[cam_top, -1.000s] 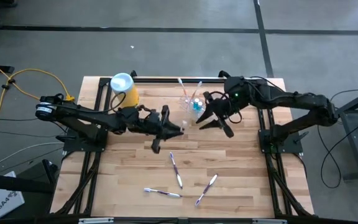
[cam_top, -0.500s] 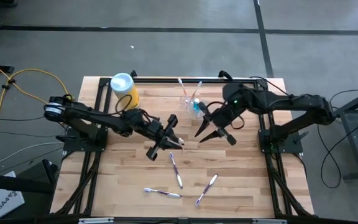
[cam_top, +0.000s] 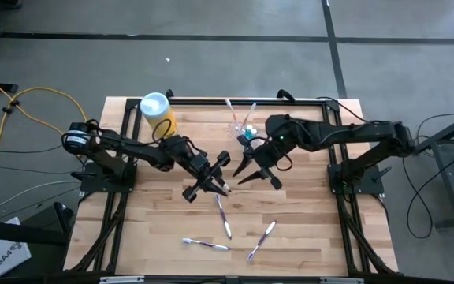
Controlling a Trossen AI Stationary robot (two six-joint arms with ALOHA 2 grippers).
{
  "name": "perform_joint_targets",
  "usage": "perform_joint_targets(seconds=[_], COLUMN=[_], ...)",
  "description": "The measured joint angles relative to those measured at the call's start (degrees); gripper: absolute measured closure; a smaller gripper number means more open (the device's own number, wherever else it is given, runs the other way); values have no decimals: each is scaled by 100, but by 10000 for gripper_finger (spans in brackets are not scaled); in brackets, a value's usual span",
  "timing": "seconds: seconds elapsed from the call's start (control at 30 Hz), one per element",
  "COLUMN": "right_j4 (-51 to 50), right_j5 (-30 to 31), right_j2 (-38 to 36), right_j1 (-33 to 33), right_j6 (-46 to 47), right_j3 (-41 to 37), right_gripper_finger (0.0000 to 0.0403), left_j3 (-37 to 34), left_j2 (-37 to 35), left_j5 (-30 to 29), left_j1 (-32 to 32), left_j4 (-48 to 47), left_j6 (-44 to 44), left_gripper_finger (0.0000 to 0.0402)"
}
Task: Pick & Place toothbrushing station
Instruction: Put the orange toothbrush into the transparent organizer
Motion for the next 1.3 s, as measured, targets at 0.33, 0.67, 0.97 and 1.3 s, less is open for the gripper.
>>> perform_joint_targets(seconds=[0.33, 0.67, 0.97, 1.3], right_j4=[391, 501, 531, 318], right_j5=[-50, -59, -260, -957], right_j2=[17, 94, 94, 94], right_j1=[2, 7, -37, -112], right_j6=[8, 15, 52, 149], right_j3=[2, 2, 2, 2], right_gripper_finger=[295, 295, 295, 295], left_j3=[0, 0, 0, 0], left_j2=[0, 0, 0, 0], left_j5=[28, 131, 816, 1176], left_j1=[70, 72, 306, 363], left_j4=[-102, -148, -130, -109], left_j6=[151, 348, 318, 183], left_gripper_finger=[372, 372, 372, 372])
